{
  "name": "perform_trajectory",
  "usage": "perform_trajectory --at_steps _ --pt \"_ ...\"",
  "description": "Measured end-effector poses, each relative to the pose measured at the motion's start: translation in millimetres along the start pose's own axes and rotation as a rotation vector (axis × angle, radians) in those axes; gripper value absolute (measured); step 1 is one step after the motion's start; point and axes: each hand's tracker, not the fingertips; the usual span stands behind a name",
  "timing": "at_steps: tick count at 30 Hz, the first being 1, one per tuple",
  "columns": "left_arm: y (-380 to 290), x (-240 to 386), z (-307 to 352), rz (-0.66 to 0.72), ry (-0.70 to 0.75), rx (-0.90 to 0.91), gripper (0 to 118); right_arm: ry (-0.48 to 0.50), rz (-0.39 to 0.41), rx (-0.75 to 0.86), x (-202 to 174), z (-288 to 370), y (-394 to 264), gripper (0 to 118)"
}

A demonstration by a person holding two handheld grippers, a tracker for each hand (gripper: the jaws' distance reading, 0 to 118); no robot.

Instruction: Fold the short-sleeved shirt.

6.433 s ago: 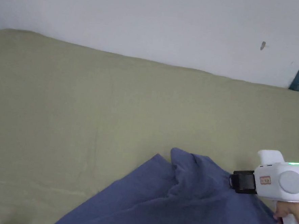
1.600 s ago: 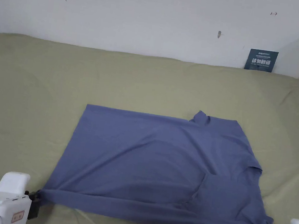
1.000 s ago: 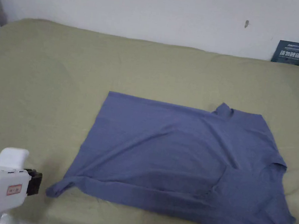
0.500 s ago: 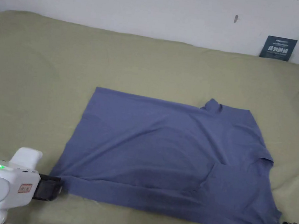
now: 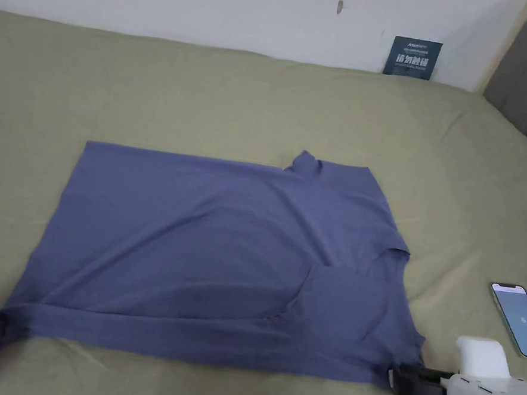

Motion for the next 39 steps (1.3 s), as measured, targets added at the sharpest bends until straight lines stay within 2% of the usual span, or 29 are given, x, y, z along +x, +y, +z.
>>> perform_trajectory --at_steps 1,3,4,5,7,14,19,29,36,37,38,39 --pt "-0.6 0.4 -0.2 -0.002 0.001 -0.001 1 -0.034 0.004 -0.007 -3.2 -7.1 6.0 97" --pt "1.5 1.3 -2.1 0.003 0.004 -0.006 1 -0.039 0.006 -0.016 -2.2 -19.6 4.4 90" --pt "1.3 1.4 -2.9 0.002 0.005 -0.01 1 -0.028 0.001 -0.027 -0.1 -23.5 4.2 75" --pt "1.0 1.3 -3.7 0.0 0.007 -0.013 1 -0.033 -0.007 -0.031 1.4 -24.7 5.5 56" --pt "2.9 -0.9 -6.5 0.0 0.008 -0.021 1 -0.028 -0.018 -0.032 3.2 -27.6 4.6 5" --pt "21.7 -10.3 1.1 0.029 0.005 0.033 1 0.011 -0.085 0.05 9.3 -0.7 40.0 5" --pt "69.6 -15.3 3.1 0.041 -0.023 0.088 1 -0.001 -0.051 0.099 7.3 2.0 91.6 5" --pt "160.4 -28.4 -57.3 0.091 -0.047 0.037 1 -0.029 -0.01 0.062 10.1 -69.9 182.4 5" --pt "176.7 -24.4 -106.7 0.096 -0.053 -0.029 1 -0.027 -0.013 -0.021 14.3 -124.6 199.0 5" --pt "176.2 -24.4 -111.6 0.098 -0.056 -0.033 7 -0.014 -0.02 -0.038 15.4 -129.0 199.4 6" --pt "175.3 -25.0 -114.2 0.109 -0.064 -0.04 28 -0.005 -0.032 -0.041 17.2 -130.2 197.5 15" --pt "172.8 -26.6 -114.5 0.134 -0.069 -0.042 66 0.002 -0.048 -0.043 19.1 -128.1 195.1 43"
